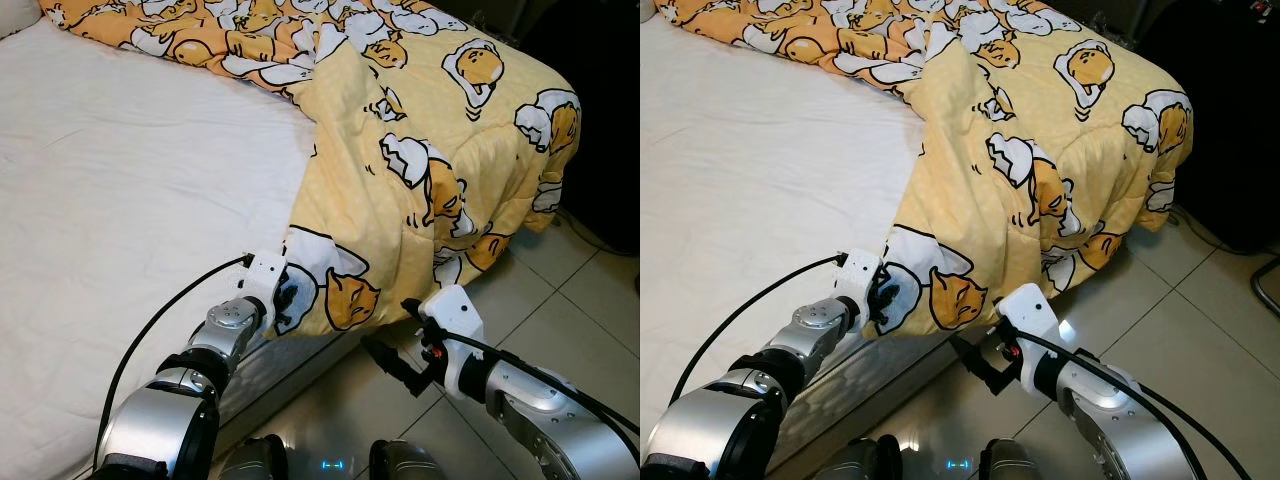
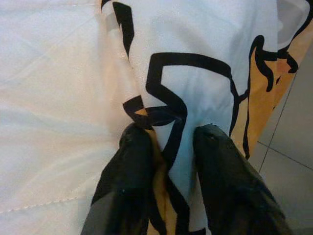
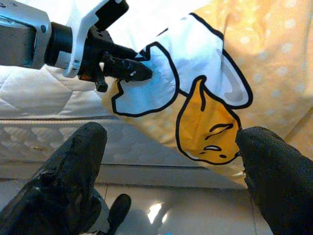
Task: Clean up the room
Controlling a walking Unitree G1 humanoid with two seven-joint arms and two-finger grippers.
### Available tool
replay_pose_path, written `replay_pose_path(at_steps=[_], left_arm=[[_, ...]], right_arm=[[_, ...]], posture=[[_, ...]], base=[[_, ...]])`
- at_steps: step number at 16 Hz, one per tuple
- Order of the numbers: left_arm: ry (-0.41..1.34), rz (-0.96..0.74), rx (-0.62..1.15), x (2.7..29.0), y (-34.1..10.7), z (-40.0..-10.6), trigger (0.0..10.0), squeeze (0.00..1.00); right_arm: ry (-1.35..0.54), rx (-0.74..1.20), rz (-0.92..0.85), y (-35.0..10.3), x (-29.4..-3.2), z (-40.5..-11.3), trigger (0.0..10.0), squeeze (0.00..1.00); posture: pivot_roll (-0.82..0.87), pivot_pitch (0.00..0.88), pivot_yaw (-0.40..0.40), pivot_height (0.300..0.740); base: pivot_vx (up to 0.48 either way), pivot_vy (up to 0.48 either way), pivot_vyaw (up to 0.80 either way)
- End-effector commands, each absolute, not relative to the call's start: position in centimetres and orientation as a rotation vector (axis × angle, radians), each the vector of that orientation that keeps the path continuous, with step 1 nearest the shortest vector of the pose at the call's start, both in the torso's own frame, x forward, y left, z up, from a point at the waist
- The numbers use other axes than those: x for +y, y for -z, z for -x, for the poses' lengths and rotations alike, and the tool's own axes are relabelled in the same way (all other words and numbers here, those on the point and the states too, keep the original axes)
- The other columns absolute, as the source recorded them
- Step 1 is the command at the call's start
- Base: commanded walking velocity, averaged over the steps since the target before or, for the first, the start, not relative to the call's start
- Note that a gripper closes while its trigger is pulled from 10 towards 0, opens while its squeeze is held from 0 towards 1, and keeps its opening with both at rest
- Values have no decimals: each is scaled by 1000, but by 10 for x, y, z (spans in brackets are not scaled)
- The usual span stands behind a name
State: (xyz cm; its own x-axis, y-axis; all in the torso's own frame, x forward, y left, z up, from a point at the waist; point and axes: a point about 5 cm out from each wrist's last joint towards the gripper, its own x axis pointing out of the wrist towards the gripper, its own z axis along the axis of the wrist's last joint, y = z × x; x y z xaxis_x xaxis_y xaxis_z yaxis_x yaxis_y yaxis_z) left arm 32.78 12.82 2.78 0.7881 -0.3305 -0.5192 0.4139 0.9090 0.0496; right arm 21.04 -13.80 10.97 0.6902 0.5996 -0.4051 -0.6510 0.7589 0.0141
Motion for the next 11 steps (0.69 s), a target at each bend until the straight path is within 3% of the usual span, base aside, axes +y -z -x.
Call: replay_pose_path(at_steps=[1,7,11], left_arm=[[408,-172,542,131,-26,-327,0,0],[432,-181,545,135,-26,-326,0,0],[626,-244,579,133,-21,-317,0,0]], right_arm=[[-701,397,138,-111,-138,-211,10000,0],[-694,384,140,-113,-138,-215,10000,0],[-680,369,137,-112,-138,-220,10000,0]], posture=[[-249,189,76,740],[-249,172,78,740],[-219,146,91,740]], base=[[0,0,0],[0,0,0],[0,0,0]])
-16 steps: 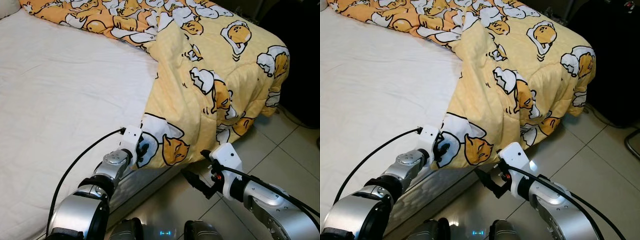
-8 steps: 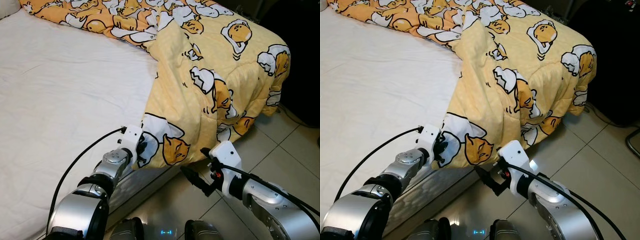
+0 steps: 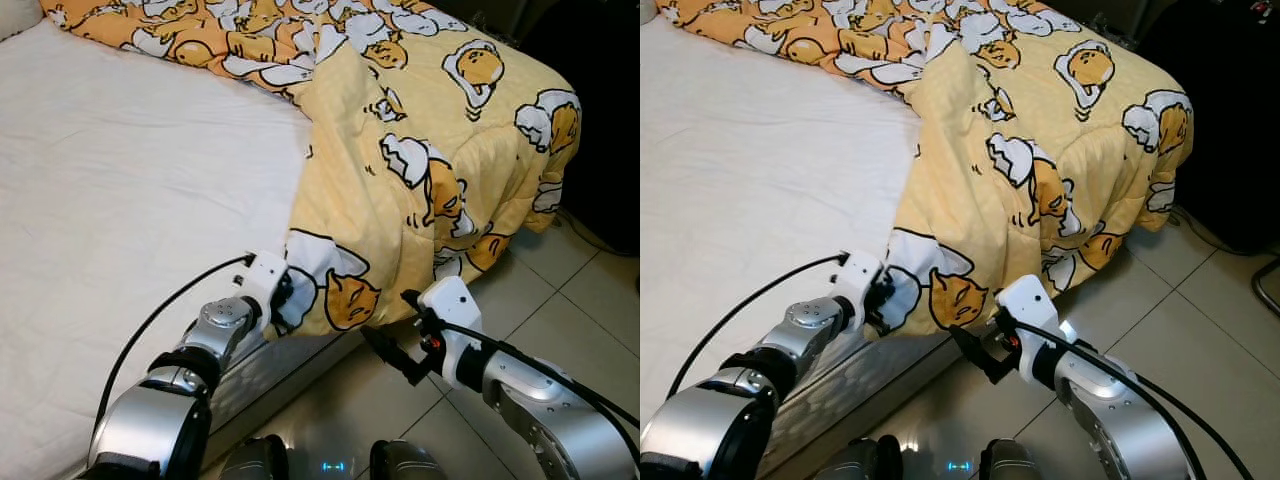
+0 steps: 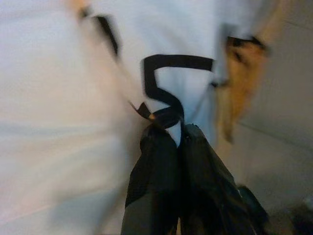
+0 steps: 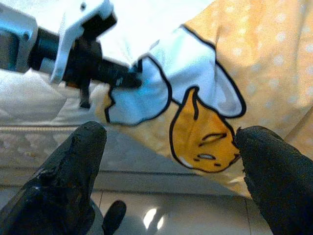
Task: Clean up the room
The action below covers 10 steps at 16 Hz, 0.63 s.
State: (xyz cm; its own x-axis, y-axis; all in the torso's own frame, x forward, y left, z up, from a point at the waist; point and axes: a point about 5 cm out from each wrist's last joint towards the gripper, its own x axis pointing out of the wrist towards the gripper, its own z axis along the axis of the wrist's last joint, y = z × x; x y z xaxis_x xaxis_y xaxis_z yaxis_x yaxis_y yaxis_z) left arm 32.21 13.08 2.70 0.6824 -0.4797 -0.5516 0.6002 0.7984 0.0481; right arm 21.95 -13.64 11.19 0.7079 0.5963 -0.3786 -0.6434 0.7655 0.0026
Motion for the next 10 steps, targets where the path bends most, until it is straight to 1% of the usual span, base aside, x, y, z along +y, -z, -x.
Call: replay_pose_path(at_steps=[1,2,4,6,7,8,9,10], left_arm=[[732,-258,620,130,-12,-306,0,0],[779,-265,640,129,-8,-300,0,0],[1115,-265,759,123,16,-259,0,0],[1203,-256,789,122,19,-250,0,0],[1241,-237,785,119,16,-250,10000,0],[1261,-254,789,118,14,-251,10000,0],[1271,-270,792,118,12,-253,10000,1000],[1263,-263,785,118,11,-255,10000,1000]], right_arm=[[-678,370,134,-111,-137,-220,10000,0],[-679,372,134,-110,-137,-219,10000,0],[-692,380,136,-107,-134,-218,10000,0],[-699,381,139,-106,-134,-218,10000,0],[-705,384,144,-106,-134,-218,10000,0],[-708,385,149,-105,-134,-218,10000,0],[-709,385,153,-105,-134,-219,10000,0],[-709,384,153,-105,-134,-219,10000,0]], posture=[[-212,144,90,740],[-210,143,91,740],[-205,142,87,740],[-205,140,81,740],[-203,138,80,740],[-204,135,79,740],[-208,134,80,740],[-211,134,81,740]], base=[[0,0,0],[0,0,0],[0,0,0],[0,0,0],[0,0,0],[0,0,0],[0,0,0],[0,0,0]])
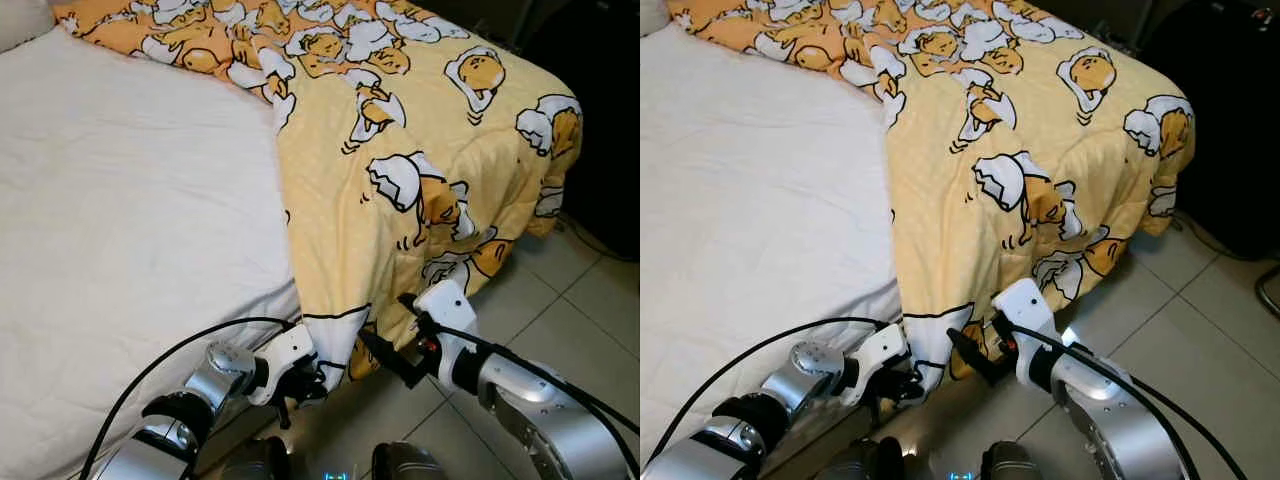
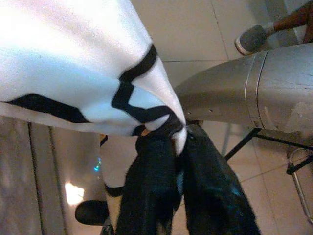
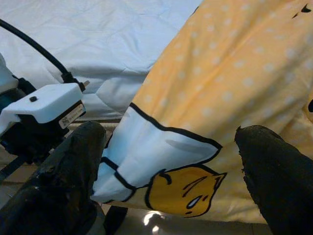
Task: Clean up the room
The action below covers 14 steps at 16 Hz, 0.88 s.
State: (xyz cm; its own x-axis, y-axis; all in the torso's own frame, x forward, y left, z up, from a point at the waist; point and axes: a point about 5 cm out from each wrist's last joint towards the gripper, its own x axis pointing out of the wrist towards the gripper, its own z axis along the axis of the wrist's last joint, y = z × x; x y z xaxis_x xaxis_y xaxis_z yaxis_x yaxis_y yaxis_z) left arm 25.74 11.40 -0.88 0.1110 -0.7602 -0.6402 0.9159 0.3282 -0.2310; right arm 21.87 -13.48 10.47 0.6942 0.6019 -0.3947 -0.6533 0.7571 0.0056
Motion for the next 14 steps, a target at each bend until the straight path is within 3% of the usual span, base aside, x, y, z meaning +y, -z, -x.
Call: replay_pose_path(at_steps=[1,6,8,10,14], left_arm=[[1235,-242,775,117,8,-259,10000,1000],[1134,-268,706,127,-14,-287,10000,1000],[1052,-195,641,126,-28,-303,10000,1000],[843,-98,513,123,-48,-328,10000,1000],[494,-39,456,129,-56,-346,10000,1000]], right_arm=[[-709,383,154,-105,-134,-219,10000,0],[-697,374,155,-106,-136,-219,10000,0],[-691,370,152,-107,-136,-220,10000,0],[-687,363,148,-107,-135,-222,10000,0],[-678,343,132,-111,-131,-222,10000,0]], posture=[[-216,134,82,740],[-218,133,91,740],[-214,134,90,740],[-212,136,92,740],[-233,145,95,740]], base=[[0,0,0],[0,0,0],[0,0,0],[0,0,0],[0,0,0]])
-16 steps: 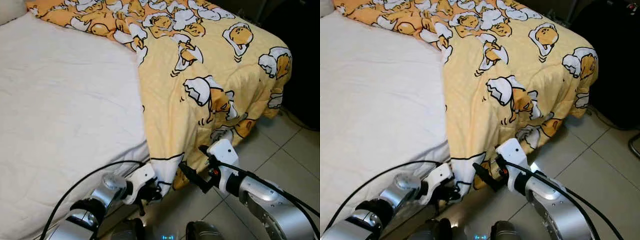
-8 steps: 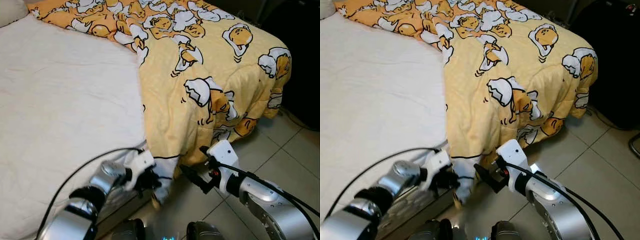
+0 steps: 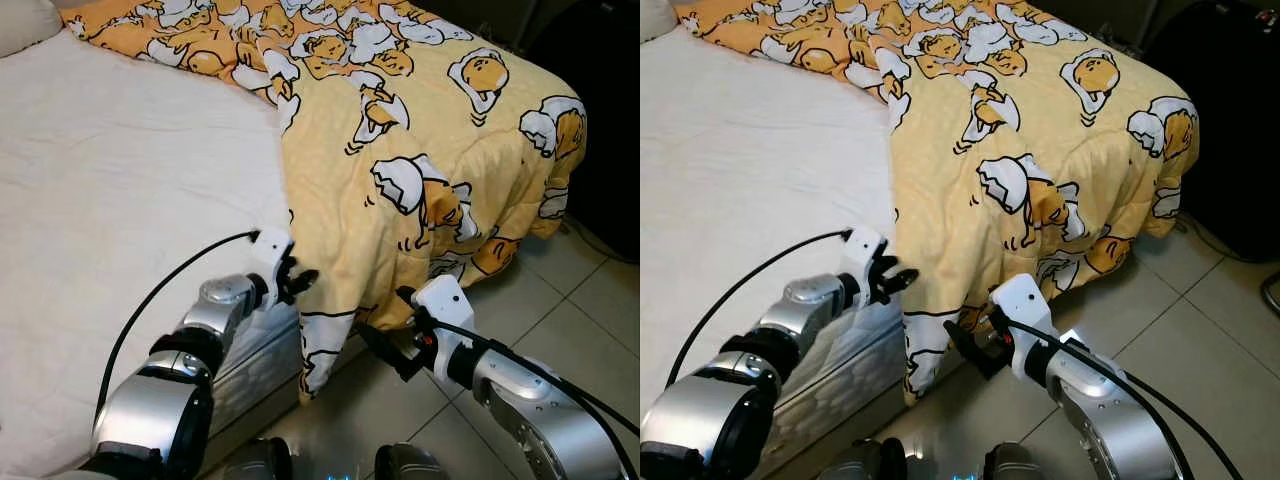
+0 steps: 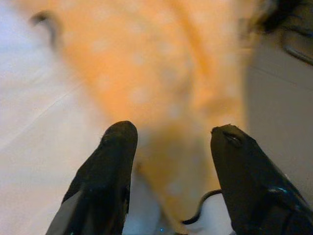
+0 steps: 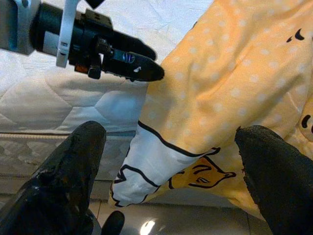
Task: Clean up the room
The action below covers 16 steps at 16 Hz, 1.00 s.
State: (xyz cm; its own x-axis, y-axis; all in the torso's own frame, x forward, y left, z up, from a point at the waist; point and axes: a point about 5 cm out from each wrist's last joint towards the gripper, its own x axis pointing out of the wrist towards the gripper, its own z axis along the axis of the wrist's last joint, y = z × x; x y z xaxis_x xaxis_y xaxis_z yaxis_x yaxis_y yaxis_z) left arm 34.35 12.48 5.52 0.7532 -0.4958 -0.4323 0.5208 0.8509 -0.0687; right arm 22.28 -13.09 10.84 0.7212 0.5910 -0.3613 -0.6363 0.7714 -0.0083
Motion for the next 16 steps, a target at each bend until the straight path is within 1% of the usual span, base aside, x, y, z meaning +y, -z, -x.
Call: replay_pose_path(at_steps=[1,2,3,4,6,7,8,10,13,14,16], left_arm=[[428,21,466,129,-55,-347,10000,859],[407,42,472,128,-54,-347,10000,400],[372,51,482,127,-52,-346,10000,0],[339,93,487,124,-50,-345,10000,0],[336,140,489,118,-48,-344,10000,0],[358,182,491,111,-45,-341,10000,0],[365,186,497,108,-44,-340,10000,0],[366,110,522,101,-37,-335,10000,0],[282,46,470,112,-42,-340,10000,0],[244,23,434,121,-47,-344,10000,0],[225,3,408,129,-51,-347,10000,0]], right_arm=[[-676,340,132,-111,-131,-221,10000,0],[-675,340,132,-111,-131,-221,10000,0],[-673,339,132,-112,-131,-220,10000,0],[-671,338,134,-113,-131,-218,10000,0],[-670,338,134,-115,-132,-216,10000,0],[-668,340,136,-116,-133,-214,10000,0],[-667,341,137,-116,-133,-212,10000,0],[-659,347,142,-119,-137,-207,10000,0],[-650,341,131,-124,-135,-202,10000,0],[-648,343,123,-124,-134,-198,10000,0],[-644,349,111,-122,-131,-194,10000,0]], posture=[[-242,151,97,740],[-245,152,97,740],[-260,161,98,740],[-273,169,100,740],[-291,175,101,740],[-312,183,99,740],[-317,185,99,740],[-335,211,94,740],[-328,246,93,740],[-323,256,96,740],[-322,267,98,740]], base=[[0,0,0],[0,0,0],[0,0,0],[0,0,0],[0,0,0],[0,0,0],[0,0,0],[0,0,0],[0,0,0],[0,0,0],[0,0,0]])
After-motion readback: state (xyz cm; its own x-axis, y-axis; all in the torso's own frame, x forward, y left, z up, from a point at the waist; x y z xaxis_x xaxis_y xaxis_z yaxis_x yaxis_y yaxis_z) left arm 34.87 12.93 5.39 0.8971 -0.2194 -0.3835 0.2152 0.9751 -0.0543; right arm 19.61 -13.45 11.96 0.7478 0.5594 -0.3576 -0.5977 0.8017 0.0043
